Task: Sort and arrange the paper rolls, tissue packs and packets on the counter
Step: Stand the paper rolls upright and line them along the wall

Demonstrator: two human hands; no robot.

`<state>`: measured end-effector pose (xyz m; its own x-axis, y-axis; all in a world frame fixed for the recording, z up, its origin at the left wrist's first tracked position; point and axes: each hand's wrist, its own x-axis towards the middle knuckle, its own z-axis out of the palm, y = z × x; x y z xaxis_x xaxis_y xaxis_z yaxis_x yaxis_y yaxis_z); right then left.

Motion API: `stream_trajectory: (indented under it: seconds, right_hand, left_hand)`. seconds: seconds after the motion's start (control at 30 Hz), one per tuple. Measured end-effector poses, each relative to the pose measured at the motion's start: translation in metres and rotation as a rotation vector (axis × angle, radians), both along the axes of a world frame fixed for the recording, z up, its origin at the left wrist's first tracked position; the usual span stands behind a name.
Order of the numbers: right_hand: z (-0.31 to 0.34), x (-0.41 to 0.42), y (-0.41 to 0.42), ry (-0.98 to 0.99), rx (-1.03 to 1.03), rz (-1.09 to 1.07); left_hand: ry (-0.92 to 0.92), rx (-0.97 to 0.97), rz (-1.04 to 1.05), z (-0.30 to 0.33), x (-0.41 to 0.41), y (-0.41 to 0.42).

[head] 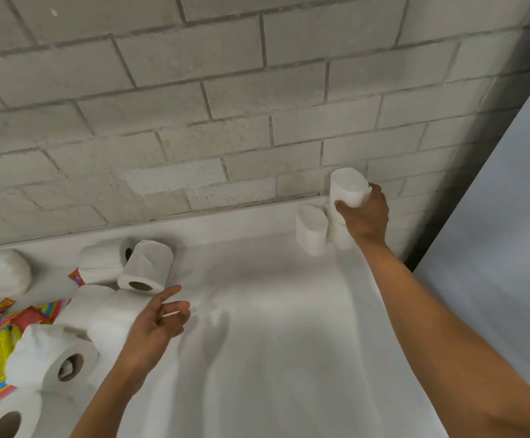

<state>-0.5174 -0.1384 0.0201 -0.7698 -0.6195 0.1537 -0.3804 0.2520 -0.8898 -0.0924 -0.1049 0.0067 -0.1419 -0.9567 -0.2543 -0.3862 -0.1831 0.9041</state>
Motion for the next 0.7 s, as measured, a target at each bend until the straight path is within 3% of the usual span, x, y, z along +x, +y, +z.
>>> stream_trajectory:
  seconds: [0.47, 0.7]
  right_hand:
    - [-0.002, -0.001, 0.017, -0.061, 0.045, 0.050]
    - [0.011, 0.016, 0.037, -0.034, 0.004, -0.008]
  left_hand:
    - [-0.032, -0.039, 0.036, 0.011, 0.017, -0.004]
    - [-0.246, -0.290, 0.137, 0.033, 0.048, -0.015]
